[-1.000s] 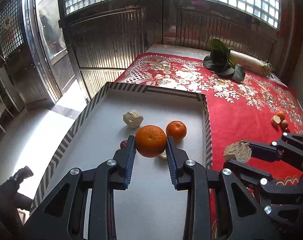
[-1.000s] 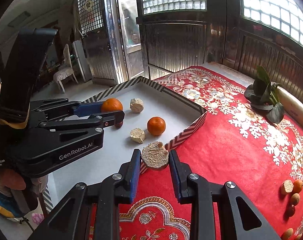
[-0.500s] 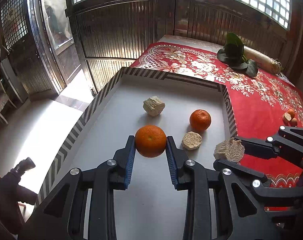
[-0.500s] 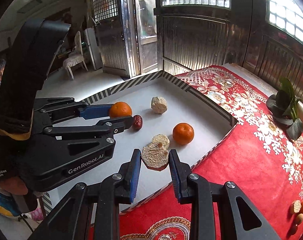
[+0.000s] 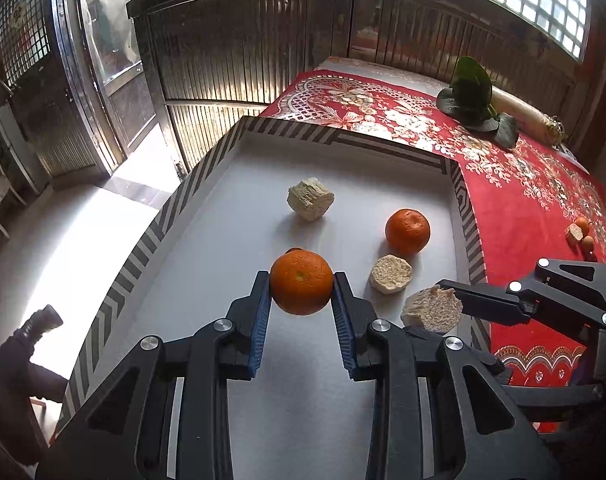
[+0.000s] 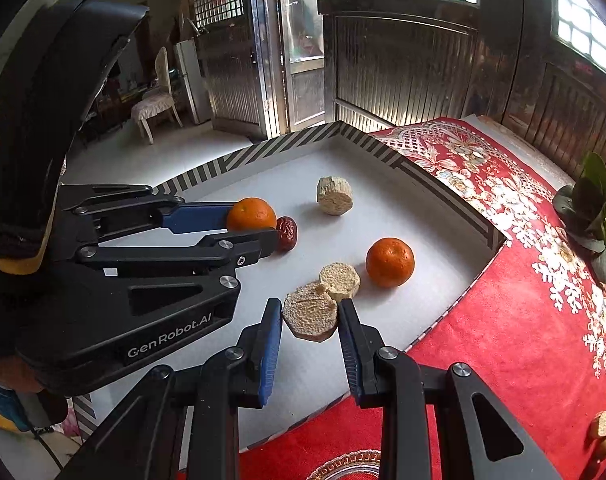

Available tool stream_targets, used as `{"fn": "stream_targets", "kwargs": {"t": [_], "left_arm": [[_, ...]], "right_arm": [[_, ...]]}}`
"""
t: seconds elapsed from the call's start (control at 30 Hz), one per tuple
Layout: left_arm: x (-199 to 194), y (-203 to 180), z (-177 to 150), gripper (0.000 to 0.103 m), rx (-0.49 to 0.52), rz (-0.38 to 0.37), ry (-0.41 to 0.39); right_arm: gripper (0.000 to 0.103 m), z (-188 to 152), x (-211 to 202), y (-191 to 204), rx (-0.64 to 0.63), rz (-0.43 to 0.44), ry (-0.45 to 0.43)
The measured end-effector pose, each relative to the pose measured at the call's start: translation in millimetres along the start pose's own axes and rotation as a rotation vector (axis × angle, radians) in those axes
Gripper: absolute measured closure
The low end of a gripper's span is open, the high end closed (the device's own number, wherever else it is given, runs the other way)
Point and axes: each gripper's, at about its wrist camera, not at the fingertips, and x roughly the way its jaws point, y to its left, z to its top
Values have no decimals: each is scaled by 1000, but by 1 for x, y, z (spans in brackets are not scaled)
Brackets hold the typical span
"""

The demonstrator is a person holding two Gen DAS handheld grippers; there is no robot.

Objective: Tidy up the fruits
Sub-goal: 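Carry the orange and round cake into the white tray and open both tools, then move both tools back over the tablecloth toward the brown round fruits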

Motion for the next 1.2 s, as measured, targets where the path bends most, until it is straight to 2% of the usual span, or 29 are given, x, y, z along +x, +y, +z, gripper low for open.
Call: {"fn": "stream_targets", "kwargs": {"t": [0.3, 0.57, 0.67, 0.77, 0.87, 1.0, 1.1, 1.2], "left_arm": [[6, 2, -1, 73, -7, 6, 32], [20, 3, -2, 71, -6, 15, 121], [22, 6, -2, 60, -16, 9, 134], [19, 7, -2, 49, -24, 6, 123], [14, 6, -2, 49, -27, 18, 100], [-2, 0, 0, 49, -40, -2, 52], [-19, -15, 3, 48, -20, -9, -8], [-32, -35, 7, 48, -1, -46, -43]], "right_arm": [[75, 1, 15, 2, -21, -9, 46], [75, 3, 29, 9, -53, -10, 87], [73, 2, 31, 9, -50, 4, 89], [71, 1, 26, 10, -45, 16, 83], [70, -2, 11, 7, -29, 7, 59], [69, -11, -19, -5, 15, -12, 10], [69, -21, -43, -19, 68, -28, -35], [68, -33, -65, -33, 126, -58, -70]]}}
